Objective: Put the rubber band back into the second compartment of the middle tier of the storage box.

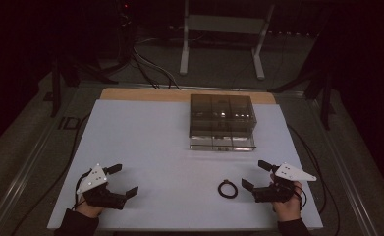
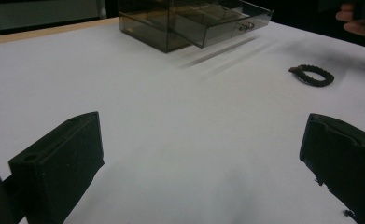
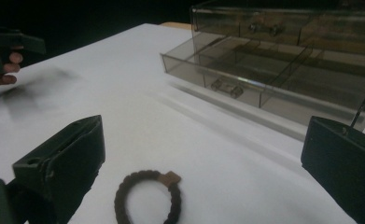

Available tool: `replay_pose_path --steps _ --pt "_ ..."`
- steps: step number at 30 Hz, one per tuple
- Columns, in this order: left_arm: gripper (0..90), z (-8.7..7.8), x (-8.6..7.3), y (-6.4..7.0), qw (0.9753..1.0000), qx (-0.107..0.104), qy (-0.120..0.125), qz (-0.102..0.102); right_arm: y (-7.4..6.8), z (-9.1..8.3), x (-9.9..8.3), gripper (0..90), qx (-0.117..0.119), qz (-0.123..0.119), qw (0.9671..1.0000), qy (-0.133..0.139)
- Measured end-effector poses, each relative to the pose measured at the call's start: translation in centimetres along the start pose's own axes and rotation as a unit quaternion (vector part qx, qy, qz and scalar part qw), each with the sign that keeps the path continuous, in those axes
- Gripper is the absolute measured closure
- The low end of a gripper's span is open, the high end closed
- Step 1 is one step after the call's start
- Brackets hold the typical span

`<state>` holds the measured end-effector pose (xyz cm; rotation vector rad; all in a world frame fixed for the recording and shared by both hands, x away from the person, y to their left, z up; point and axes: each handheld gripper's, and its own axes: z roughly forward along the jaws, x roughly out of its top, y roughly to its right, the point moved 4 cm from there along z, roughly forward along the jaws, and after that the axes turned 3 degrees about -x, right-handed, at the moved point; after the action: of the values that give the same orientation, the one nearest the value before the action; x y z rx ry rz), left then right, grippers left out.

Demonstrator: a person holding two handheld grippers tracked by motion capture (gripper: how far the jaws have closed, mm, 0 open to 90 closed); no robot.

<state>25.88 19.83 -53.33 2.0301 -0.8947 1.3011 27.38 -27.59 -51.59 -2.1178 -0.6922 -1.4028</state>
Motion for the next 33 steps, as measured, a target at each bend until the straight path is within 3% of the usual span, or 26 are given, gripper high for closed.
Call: replay_pose_path --steps 15,33 --pt "0.3 0.2 0.0 0.1 1.0000 -0.002 0.000 -0.002 -0.4 -0.1 2.0 0.0 -0.014 0.003 0.9998 0.017" --pt "0.4 0.3 0.1 0.2 1.0000 -0.006 0.003 -0.005 -2.5 2.1 2.3 0.0 -0.016 -0.005 0.9998 -0.009"
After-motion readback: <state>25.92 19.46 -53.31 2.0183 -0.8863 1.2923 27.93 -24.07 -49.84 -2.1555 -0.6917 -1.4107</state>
